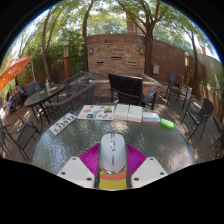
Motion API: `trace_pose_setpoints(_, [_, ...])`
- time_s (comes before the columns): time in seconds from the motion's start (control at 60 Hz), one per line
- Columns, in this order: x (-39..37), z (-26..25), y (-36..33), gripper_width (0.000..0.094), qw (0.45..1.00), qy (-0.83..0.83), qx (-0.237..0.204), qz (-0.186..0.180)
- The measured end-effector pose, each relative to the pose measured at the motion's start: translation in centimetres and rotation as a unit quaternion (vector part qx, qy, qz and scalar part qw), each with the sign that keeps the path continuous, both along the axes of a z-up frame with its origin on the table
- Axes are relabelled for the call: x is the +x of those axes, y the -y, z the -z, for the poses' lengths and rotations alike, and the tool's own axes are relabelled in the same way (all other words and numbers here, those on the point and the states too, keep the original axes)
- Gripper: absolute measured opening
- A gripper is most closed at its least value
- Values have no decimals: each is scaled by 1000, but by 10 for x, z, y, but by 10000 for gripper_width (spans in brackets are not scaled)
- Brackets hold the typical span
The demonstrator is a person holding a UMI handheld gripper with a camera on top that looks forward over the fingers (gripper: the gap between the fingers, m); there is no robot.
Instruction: Arrange mouse
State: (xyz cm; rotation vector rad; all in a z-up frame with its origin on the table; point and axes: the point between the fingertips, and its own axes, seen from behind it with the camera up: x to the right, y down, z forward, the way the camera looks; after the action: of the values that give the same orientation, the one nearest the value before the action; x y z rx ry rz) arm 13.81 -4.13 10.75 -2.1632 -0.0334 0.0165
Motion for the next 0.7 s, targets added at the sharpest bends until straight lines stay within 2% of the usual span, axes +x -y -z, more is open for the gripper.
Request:
trace_pose_setpoints(0.017, [1, 21, -2, 358, 1000, -1, -7, 1])
trace_pose_setpoints(0.133, [8, 82, -17, 391, 999, -4, -53, 6])
trace_pose_setpoints(0.283, [9, 116, -15, 520, 996, -9, -93, -4])
trace_pose_setpoints(0.317, [11, 113, -15, 613, 996, -4, -90, -3])
trace_pose_setpoints(0.367, [11, 102, -12, 842, 996, 3, -85, -9])
trace_pose_setpoints(0.383, [11, 99, -10, 865, 997, 4, -83, -10])
trace_pose_setpoints(0.417, [10, 91, -7, 835, 997, 5, -79, -12])
trace_pose_setpoints(0.517, [6, 57, 12, 864, 998, 8, -67, -9])
trace_pose_setpoints(0.7, [-6, -7, 62, 862, 999, 26, -45, 11])
